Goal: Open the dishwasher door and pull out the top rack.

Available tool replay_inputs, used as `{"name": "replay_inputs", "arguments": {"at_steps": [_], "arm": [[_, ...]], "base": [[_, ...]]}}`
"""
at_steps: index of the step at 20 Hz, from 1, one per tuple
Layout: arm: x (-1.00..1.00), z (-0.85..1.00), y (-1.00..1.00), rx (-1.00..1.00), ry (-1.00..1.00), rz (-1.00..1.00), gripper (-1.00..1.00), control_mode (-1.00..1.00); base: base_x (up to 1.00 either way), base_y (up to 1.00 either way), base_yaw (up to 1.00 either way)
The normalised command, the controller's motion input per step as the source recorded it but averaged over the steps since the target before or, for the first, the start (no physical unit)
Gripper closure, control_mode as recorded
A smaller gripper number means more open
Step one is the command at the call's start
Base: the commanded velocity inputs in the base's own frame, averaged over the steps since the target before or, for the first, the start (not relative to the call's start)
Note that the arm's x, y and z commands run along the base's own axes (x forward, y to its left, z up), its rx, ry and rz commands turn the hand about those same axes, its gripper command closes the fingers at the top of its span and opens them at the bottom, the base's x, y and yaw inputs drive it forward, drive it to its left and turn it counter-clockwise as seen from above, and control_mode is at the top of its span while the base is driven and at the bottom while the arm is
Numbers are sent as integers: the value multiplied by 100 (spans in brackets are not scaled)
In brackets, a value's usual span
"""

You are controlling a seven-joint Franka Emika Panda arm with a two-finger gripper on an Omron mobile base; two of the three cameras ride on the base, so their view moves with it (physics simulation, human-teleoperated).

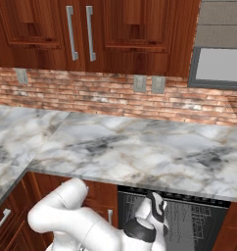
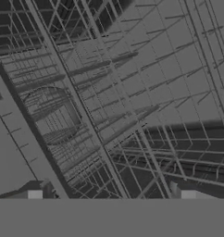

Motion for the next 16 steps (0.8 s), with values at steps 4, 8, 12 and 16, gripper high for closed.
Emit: {"name": "replay_inputs", "arguments": {"at_steps": [4,8,12,16], "arm": [[0,-48,14,1,12,5,-100,-100],[-16,-54,20,0,9,6,-100,-100],[-34,-61,26,0,2,6,-100,-100],[-49,-60,27,1,-1,6,-100,-100]], "base": [[0,0,0],[0,0,0],[0,0,0],[0,0,0]]}}
